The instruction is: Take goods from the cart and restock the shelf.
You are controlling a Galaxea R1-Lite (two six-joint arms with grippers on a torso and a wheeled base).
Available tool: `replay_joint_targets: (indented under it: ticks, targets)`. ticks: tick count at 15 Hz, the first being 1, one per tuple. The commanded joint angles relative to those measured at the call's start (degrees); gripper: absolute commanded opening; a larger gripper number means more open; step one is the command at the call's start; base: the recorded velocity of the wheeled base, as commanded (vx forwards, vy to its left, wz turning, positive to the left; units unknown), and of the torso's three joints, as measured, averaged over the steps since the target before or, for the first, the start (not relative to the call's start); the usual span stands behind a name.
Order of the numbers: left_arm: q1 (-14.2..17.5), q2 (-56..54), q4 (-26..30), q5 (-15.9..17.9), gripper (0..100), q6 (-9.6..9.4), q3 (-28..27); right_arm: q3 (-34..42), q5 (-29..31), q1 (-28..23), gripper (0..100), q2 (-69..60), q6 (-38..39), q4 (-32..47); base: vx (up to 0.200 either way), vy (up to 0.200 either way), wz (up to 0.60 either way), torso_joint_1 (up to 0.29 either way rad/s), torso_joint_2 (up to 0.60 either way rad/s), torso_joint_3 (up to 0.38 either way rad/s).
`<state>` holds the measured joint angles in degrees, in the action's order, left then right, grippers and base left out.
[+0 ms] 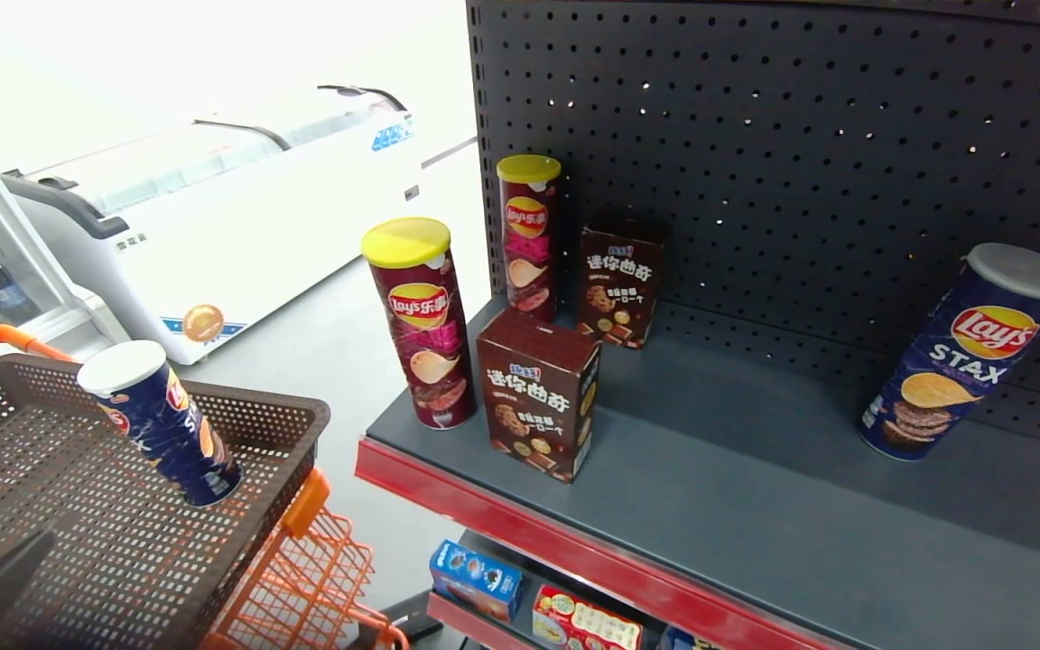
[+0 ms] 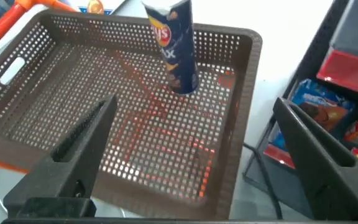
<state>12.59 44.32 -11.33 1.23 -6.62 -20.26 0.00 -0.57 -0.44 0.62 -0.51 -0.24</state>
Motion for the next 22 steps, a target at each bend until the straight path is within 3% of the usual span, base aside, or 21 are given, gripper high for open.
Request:
replay_joint_targets:
  ticks: [1,5,7,8,9,10,11,12,14,22]
  targets:
    - [0.9,16.2,-10.8,0.2,100,-0.06,0.5,0.0,0.0,0.0,100,0.1,0.0,0.0,0.0,0.0,0.0,0.0,0.0,0.0]
    - [0.6,28.1,-29.2,0.2,100,0.2,6.1,0.0,0.0,0.0,100,0.1,0.0,0.0,0.0,0.0,0.0,0.0,0.0,0.0]
    - [1.2,38.2,-42.6,0.1,100,0.2,9.5,0.0,0.0,0.0,100,0.1,0.0,0.0,0.0,0.0,0.0,0.0,0.0,0.0]
    - [1.7,40.7,-45.5,0.1,100,0.47,9.6,0.0,0.0,0.0,100,0.1,0.0,0.0,0.0,0.0,0.0,0.0,0.0,0.0]
    - [2.7,45.3,-50.4,0.1,100,2.14,9.2,0.0,0.0,0.0,100,0.1,0.0,0.0,0.0,0.0,0.0,0.0,0.0,0.0]
    - [2.7,45.6,-50.5,0.1,100,2.14,9.1,0.0,0.0,0.0,100,0.1,0.0,0.0,0.0,0.0,0.0,0.0,0.0,0.0]
    - [3.1,51.5,-55.6,0.1,100,3.19,8.7,0.0,0.0,0.0,100,0.1,0.0,0.0,0.0,0.0,0.0,0.0,0.0,0.0]
    - [2.9,53.8,-57.4,0.1,100,4.6,8.2,0.0,0.0,0.0,100,0.1,0.0,0.0,0.0,0.0,0.0,0.0,0.0,0.0]
    - [3.0,57.9,-58.5,0.1,100,5.65,5.3,0.0,0.0,0.0,100,0.1,0.0,0.0,0.0,0.0,0.0,0.0,0.0,0.0]
    - [2.6,69.5,-65.1,0.1,100,5.74,-4.4,0.0,0.0,0.0,100,0.1,0.0,0.0,0.0,0.0,0.0,0.0,0.0,0.0]
